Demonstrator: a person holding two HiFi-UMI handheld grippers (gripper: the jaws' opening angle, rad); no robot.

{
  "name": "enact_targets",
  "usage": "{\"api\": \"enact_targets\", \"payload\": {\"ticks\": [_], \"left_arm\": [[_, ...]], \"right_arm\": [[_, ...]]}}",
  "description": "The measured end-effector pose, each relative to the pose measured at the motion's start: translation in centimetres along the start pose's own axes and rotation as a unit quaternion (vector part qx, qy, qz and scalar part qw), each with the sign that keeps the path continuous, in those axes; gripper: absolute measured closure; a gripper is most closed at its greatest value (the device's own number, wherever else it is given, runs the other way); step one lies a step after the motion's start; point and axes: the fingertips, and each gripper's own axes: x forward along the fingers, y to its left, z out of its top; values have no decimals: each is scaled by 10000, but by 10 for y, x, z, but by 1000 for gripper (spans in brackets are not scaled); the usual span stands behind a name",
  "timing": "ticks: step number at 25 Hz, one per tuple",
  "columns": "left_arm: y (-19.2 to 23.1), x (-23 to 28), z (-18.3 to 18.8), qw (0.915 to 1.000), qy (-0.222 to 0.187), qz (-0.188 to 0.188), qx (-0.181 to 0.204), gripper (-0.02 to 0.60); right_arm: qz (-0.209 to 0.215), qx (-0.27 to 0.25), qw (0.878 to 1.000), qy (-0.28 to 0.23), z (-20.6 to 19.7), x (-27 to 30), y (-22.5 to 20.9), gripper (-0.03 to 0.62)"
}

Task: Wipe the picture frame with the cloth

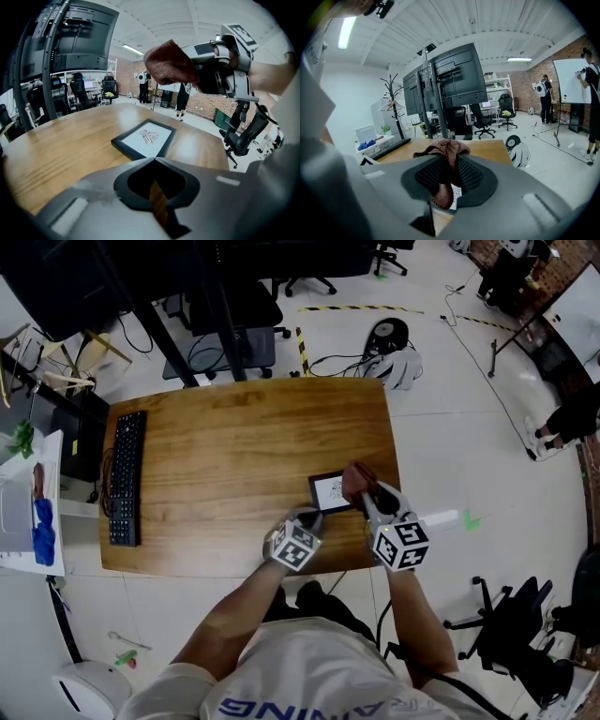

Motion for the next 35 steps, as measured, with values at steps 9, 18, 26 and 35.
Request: {"api": "enact_targets", "payload": {"ticks": [9,18,26,35], "left_arm": [[-2,1,0,9999,-41,-26,-93,576],[-2,1,3,9999,-114,-11,-113,575],[-3,1,1,9998,-76,5,-174,575],[-3,2,-1,9998,-82,10,-169,575]], "right_arm": [[474,36,9922,1149,-49,51,22,513],[673,-41,9774,2005,-87,87,35,513],[570,-20,9704,2346,-109,100,29,513],[357,6,9705,2383,-113,99,1,512]]}}
